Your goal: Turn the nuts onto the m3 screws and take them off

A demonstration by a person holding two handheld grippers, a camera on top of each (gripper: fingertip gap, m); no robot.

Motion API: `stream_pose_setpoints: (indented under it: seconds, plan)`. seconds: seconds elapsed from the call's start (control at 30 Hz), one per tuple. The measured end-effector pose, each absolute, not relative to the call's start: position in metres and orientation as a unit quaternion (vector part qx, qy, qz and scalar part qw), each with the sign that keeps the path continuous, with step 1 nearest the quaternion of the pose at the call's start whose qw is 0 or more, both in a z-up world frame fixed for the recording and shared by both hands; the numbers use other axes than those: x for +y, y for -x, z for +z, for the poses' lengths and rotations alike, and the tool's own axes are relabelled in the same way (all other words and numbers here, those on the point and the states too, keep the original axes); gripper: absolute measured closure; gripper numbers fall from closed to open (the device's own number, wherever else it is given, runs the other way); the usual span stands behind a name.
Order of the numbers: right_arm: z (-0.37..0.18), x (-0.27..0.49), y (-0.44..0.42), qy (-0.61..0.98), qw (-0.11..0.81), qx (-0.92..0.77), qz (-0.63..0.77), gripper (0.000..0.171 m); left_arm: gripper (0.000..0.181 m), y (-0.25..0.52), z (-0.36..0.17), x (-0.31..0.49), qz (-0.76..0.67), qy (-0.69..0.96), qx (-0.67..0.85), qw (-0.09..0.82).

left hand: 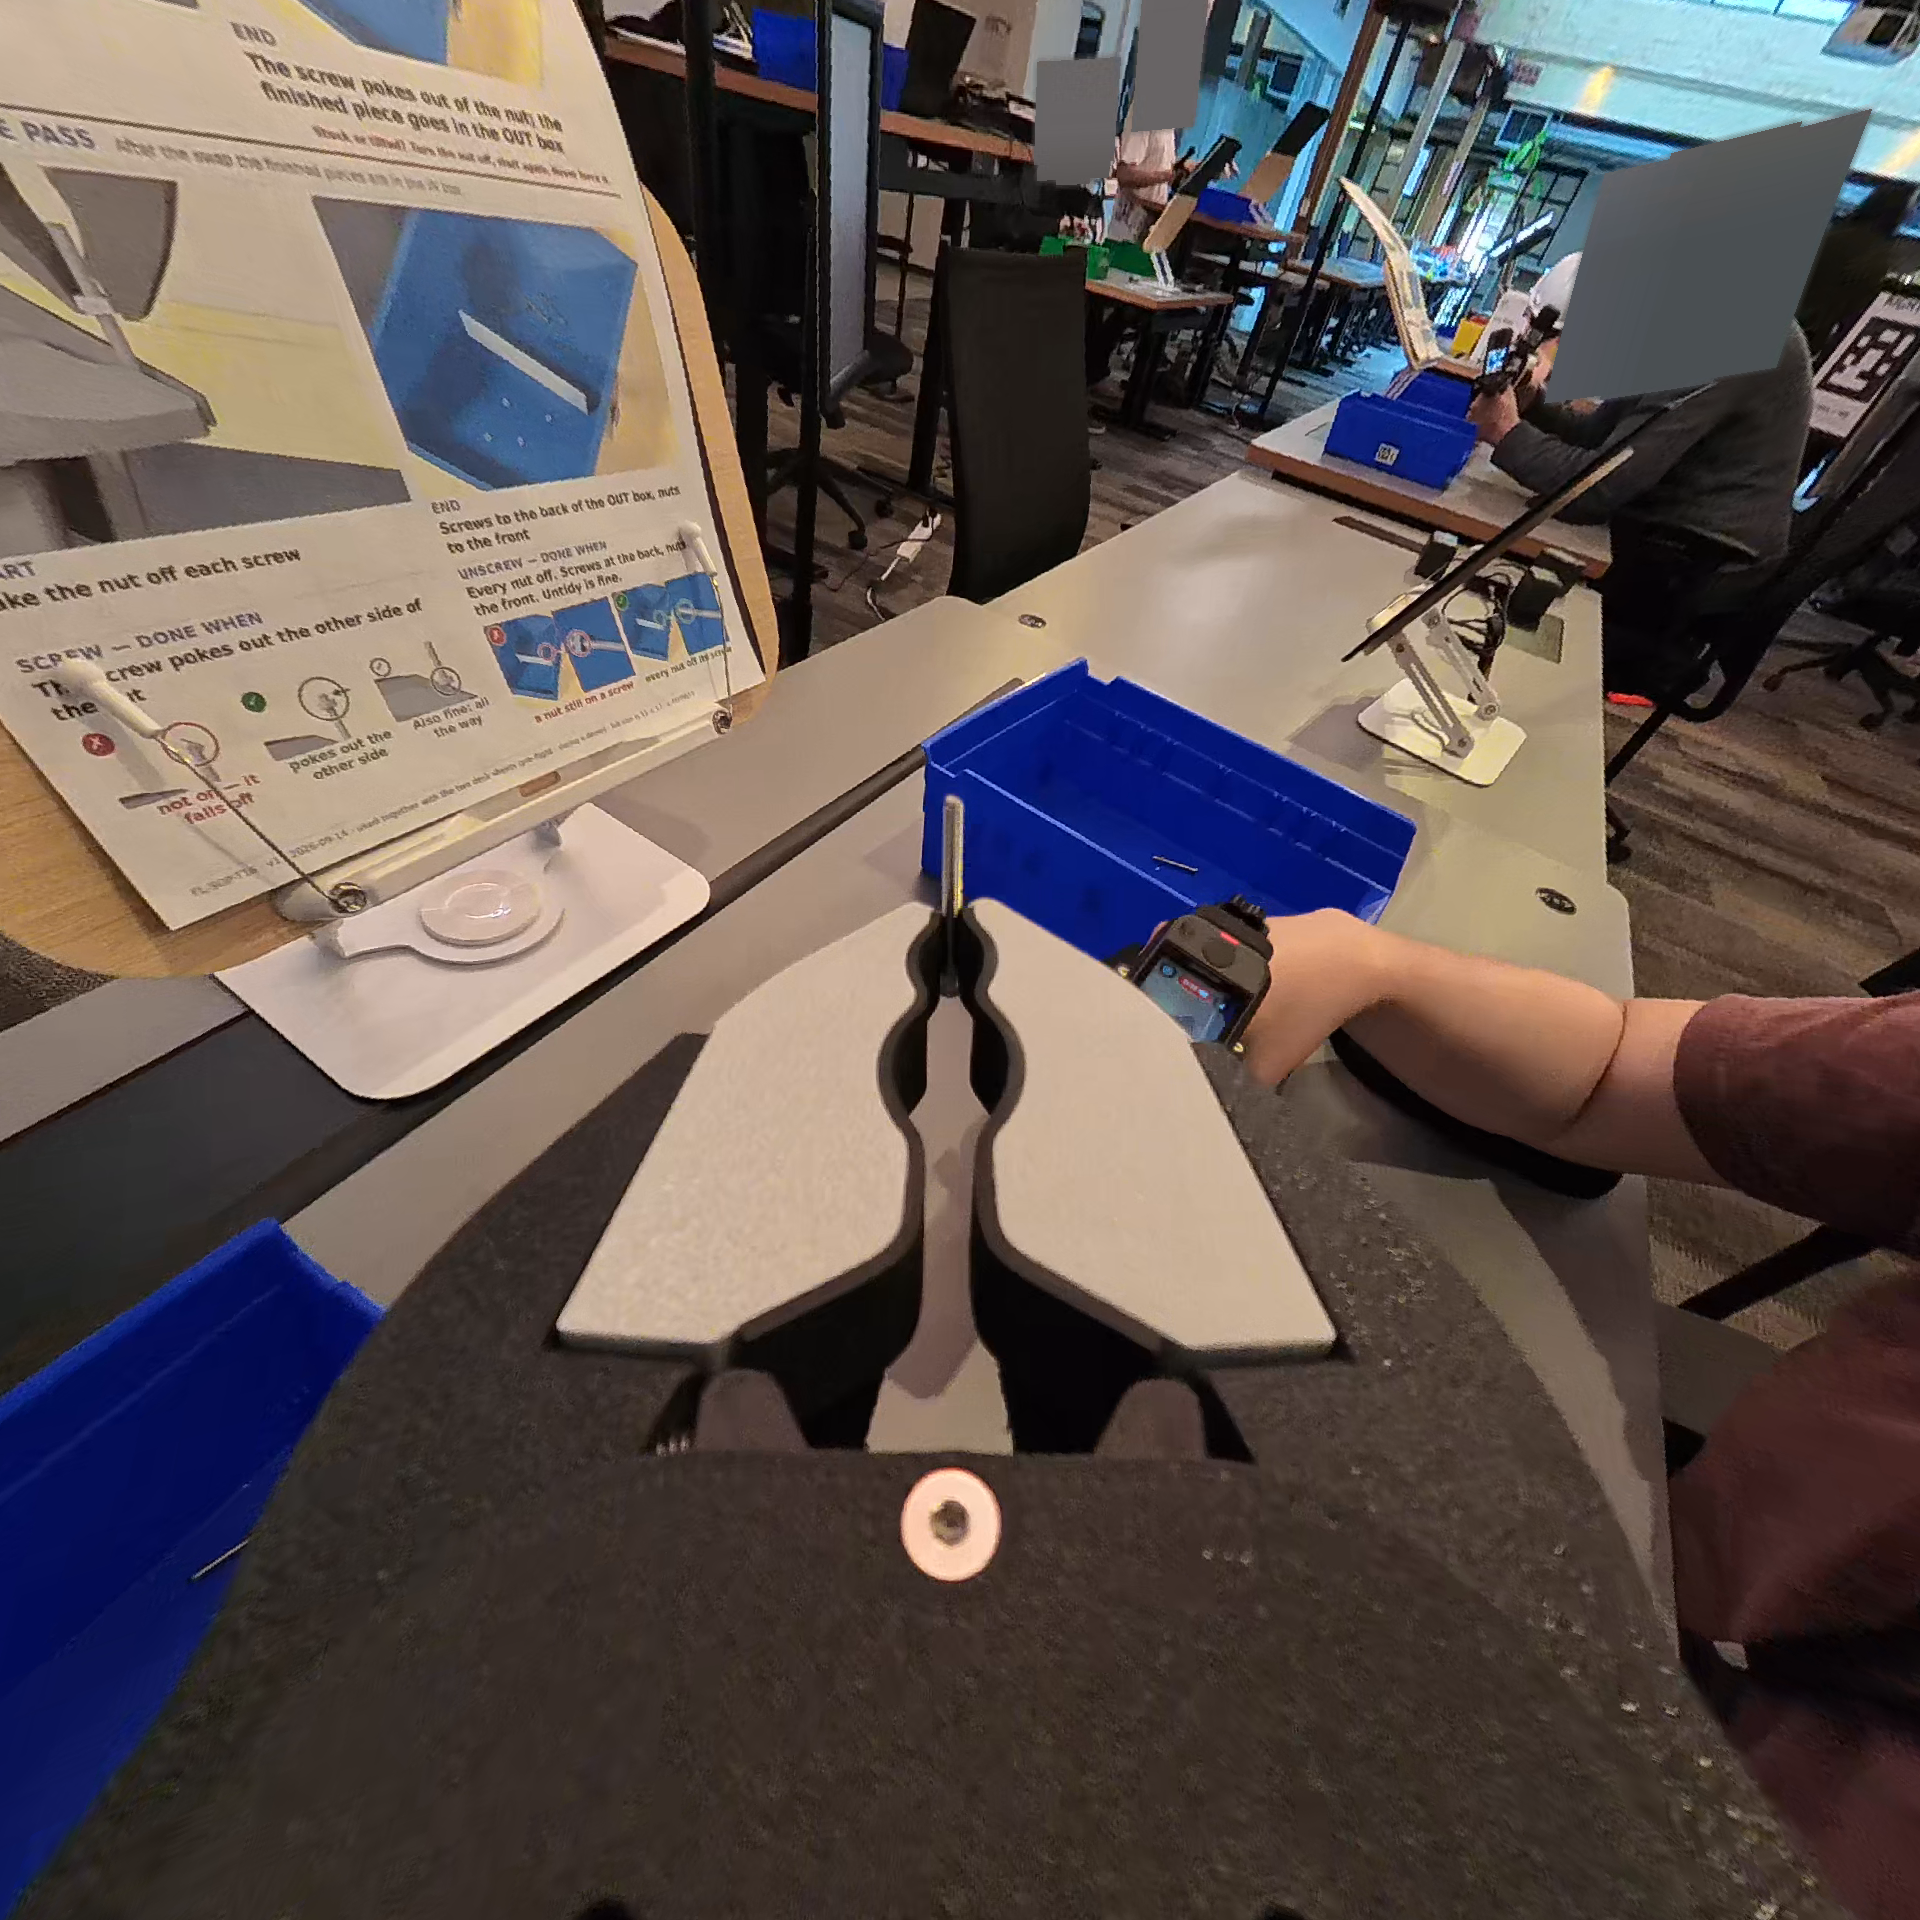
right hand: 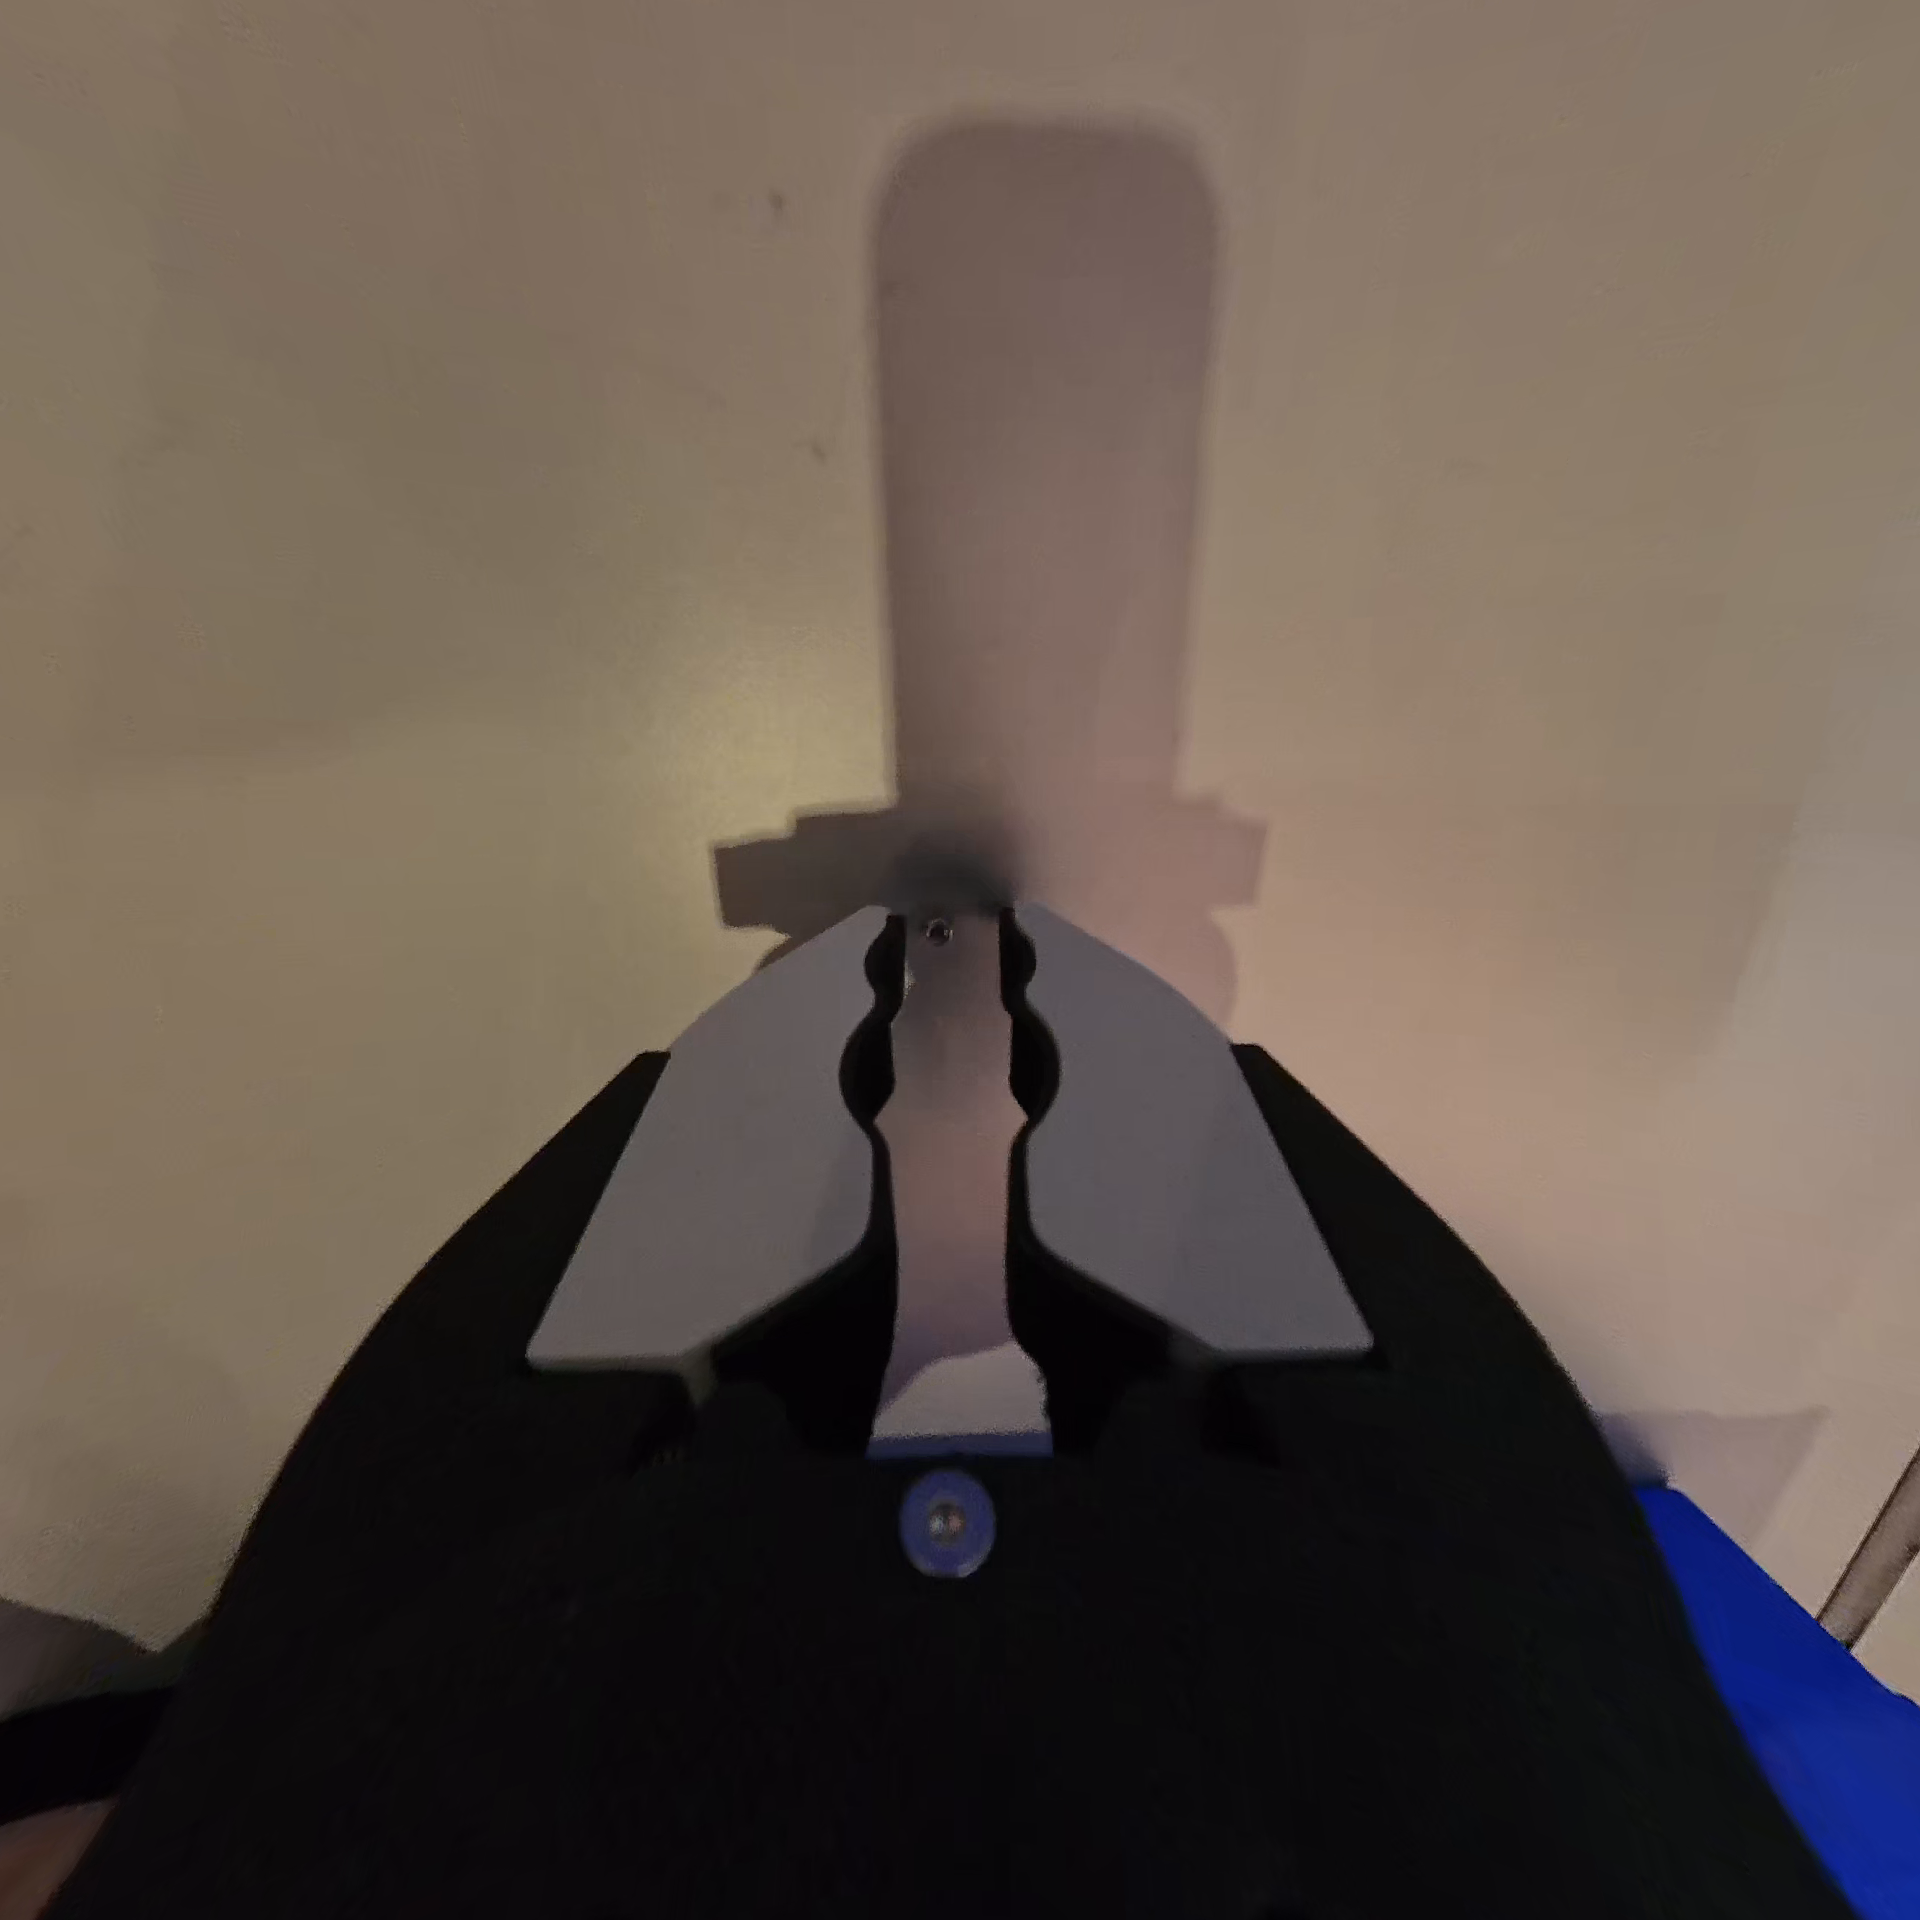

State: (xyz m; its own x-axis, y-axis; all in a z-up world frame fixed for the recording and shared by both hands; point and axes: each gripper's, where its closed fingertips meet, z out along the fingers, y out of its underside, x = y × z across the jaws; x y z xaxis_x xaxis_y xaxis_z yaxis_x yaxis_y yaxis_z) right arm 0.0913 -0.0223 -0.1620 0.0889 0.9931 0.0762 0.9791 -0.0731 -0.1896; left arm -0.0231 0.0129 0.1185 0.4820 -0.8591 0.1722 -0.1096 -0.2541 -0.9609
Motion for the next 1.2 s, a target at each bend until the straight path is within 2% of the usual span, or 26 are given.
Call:
stream_pose_setpoints:
  seconds: [0.47, 0.53, 0.7, 0.8, 0.97, 1.2]
  plan:
    - [-0.163, -0.025, -0.092, 0.747, 0.086, -0.654, 0.078, 0.158, 0.179, 0.011, 0.110, 0.012, -0.375, 0.703, 0.359, 0.487]
    - [-0.164, -0.026, -0.093, 0.744, 0.081, -0.659, 0.074, 0.165, 0.179, 0.008, 0.108, 0.012, -0.377, 0.703, 0.360, 0.483]
    - [-0.161, -0.025, -0.097, 0.726, 0.085, -0.681, 0.043, 0.165, 0.179, 0.003, 0.100, 0.014, -0.372, 0.709, 0.365, 0.475]
    - [-0.139, -0.024, -0.097, 0.709, 0.120, -0.692, 0.057, 0.165, 0.179, 0.000, 0.095, 0.017, -0.368, 0.715, 0.364, 0.471]
    - [-0.083, -0.028, -0.096, 0.636, 0.232, -0.733, 0.065, 0.165, 0.179, -0.016, 0.076, 0.018, -0.355, 0.723, 0.387, 0.449]
    - [-0.031, -0.036, -0.110, 0.608, 0.307, -0.728, 0.078, 0.165, 0.179, -0.054, 0.048, 0.005, -0.348, 0.718, 0.441, 0.412]
